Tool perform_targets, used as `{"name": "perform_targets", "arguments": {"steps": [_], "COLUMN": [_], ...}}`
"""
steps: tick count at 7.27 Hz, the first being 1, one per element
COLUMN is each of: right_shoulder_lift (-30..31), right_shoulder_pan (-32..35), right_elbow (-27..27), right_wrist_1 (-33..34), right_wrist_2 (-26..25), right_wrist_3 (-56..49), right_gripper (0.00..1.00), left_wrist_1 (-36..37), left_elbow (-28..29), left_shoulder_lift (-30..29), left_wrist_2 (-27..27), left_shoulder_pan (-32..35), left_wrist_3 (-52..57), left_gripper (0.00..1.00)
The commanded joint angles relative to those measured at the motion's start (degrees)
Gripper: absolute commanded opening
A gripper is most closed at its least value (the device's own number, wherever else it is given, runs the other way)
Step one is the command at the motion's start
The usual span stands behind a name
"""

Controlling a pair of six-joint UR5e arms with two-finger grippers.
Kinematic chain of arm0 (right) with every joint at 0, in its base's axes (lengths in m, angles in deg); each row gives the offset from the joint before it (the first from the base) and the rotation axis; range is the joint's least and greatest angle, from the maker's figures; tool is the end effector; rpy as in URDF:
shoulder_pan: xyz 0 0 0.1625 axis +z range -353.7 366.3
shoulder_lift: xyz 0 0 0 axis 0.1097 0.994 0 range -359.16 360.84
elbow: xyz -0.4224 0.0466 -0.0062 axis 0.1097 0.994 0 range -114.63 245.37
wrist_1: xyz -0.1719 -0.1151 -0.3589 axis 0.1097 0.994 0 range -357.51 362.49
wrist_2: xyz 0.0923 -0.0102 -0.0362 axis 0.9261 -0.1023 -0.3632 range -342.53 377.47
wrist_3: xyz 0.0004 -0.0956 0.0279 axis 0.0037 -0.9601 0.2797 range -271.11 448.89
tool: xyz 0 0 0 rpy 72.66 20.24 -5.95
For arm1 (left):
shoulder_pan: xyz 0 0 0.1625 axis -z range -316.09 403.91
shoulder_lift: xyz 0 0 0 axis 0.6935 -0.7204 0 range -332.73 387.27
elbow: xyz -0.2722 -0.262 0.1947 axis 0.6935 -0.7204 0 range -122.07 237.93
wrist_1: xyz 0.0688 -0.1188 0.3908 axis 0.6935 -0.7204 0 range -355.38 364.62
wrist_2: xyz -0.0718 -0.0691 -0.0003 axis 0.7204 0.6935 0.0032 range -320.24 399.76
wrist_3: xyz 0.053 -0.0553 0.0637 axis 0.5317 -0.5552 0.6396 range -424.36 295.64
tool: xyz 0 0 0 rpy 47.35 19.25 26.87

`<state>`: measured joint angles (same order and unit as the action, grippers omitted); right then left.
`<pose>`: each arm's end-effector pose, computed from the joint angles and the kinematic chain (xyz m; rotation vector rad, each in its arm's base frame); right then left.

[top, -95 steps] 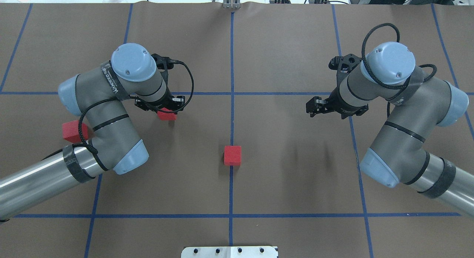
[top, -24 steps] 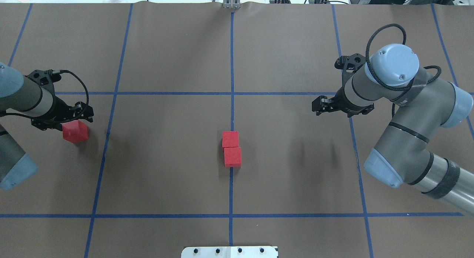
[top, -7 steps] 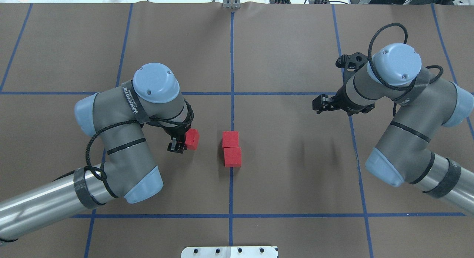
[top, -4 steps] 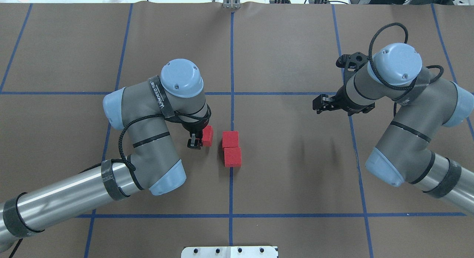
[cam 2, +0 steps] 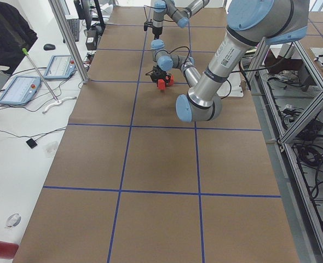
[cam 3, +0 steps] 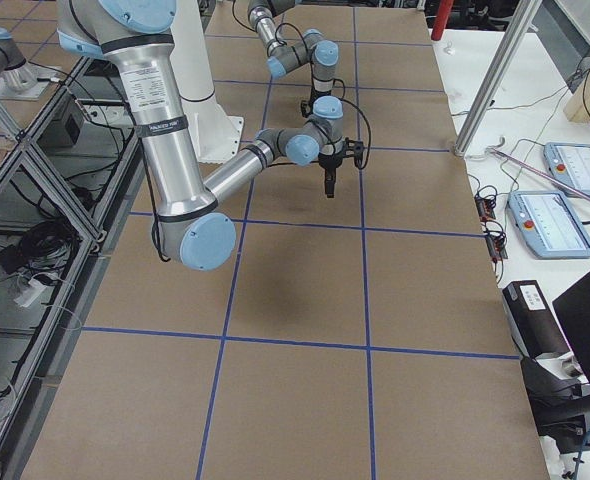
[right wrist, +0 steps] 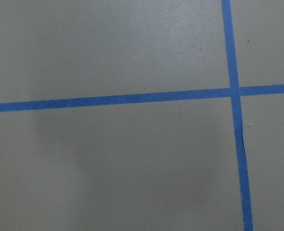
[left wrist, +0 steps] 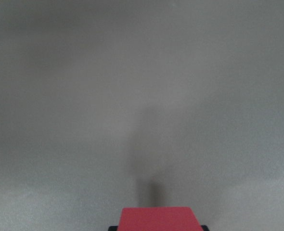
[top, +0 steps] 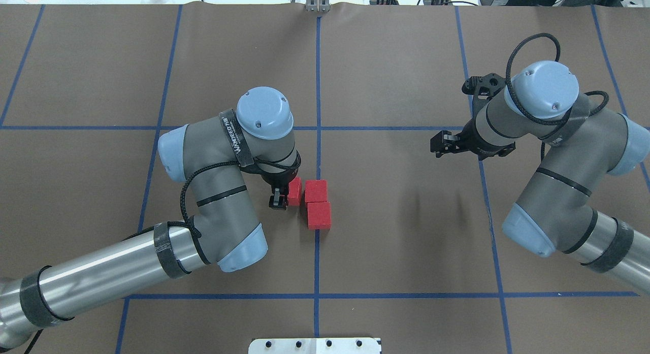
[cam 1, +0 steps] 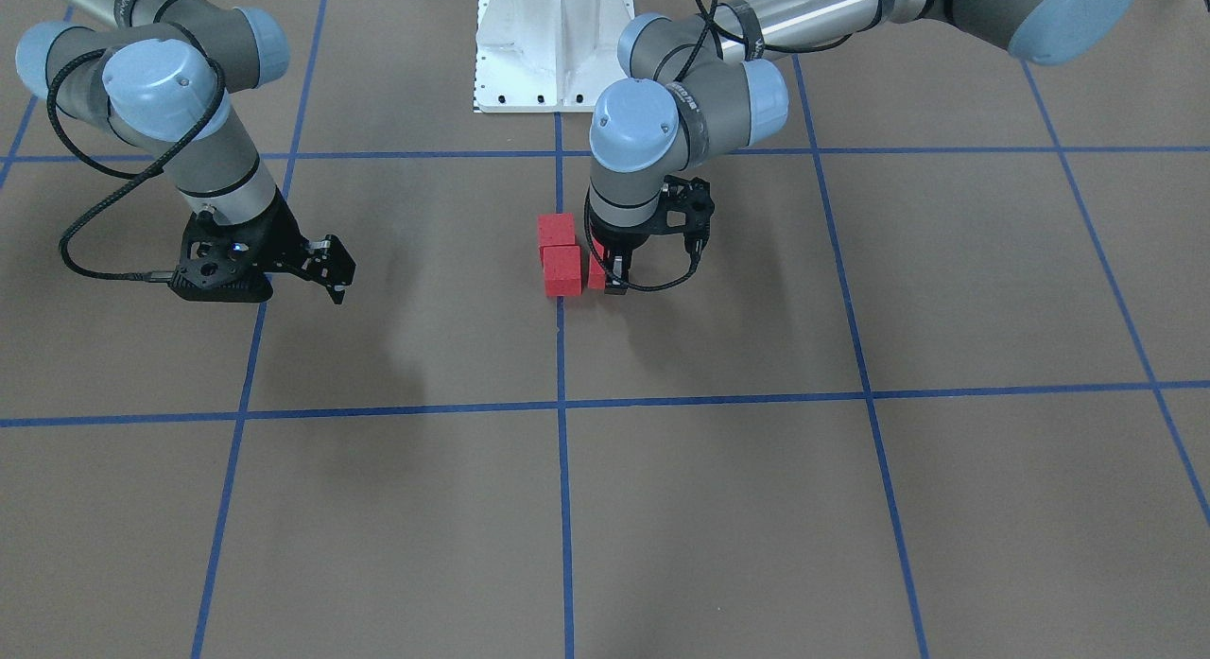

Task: Form red blocks into L shape at center
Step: 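Carry the cube with the left gripper beside the farther stacked cube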

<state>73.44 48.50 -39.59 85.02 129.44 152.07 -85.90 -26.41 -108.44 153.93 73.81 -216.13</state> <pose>-0.3756 -0.4703 0.3652 0.0860 -0.7742 0.1216 0.5947 -0.4486 0.2112 -0.6301 0.6081 -1.3575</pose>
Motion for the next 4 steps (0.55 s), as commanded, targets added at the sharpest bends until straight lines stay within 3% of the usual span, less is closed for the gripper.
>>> {"name": "perform_targets", "arguments": {"steps": [1, 4], "right_shoulder_lift": [0.26, 0.35], "right_shoulder_pan": [-0.09, -0.01], "right_elbow": [0.02, 0.02], "right_wrist_1": [0.00, 0.00], "right_wrist_2": [0.00, 0.00], "right_wrist_3": [0.01, -0.07], "right_gripper": [1.00, 1.00], "left_wrist_1": [-0.01, -0.09], "left_elbow": [0.92, 1.54], "left_shoulder_lift": [-0.78, -0.96], "left_wrist_2": [0.00, -0.09], "left_shoulder_pan": [-0.28, -0.37], "left_wrist_3": [-0.20, -0.72], "left_gripper": [0.00, 0.00]}}
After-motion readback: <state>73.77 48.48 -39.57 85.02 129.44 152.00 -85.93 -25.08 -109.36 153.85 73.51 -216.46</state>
